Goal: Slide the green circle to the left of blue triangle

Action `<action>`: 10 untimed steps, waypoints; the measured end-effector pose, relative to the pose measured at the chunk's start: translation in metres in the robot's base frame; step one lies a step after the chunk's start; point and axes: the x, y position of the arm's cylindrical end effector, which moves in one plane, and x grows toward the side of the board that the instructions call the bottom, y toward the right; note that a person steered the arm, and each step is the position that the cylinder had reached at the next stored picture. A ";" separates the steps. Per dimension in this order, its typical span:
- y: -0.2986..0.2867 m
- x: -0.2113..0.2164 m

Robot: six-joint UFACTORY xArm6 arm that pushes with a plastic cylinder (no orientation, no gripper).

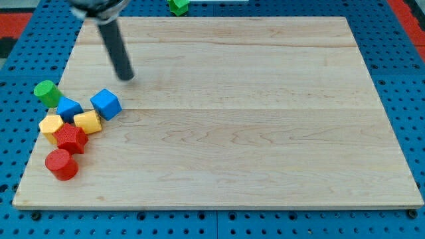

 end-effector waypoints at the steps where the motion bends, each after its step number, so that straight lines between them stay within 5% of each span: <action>1: 0.003 -0.028; 2: -0.110 -0.026; 3: -0.159 0.003; 4: -0.159 0.011; 5: -0.148 0.067; 7: -0.159 0.075; 9: -0.058 -0.003; 10: 0.082 -0.020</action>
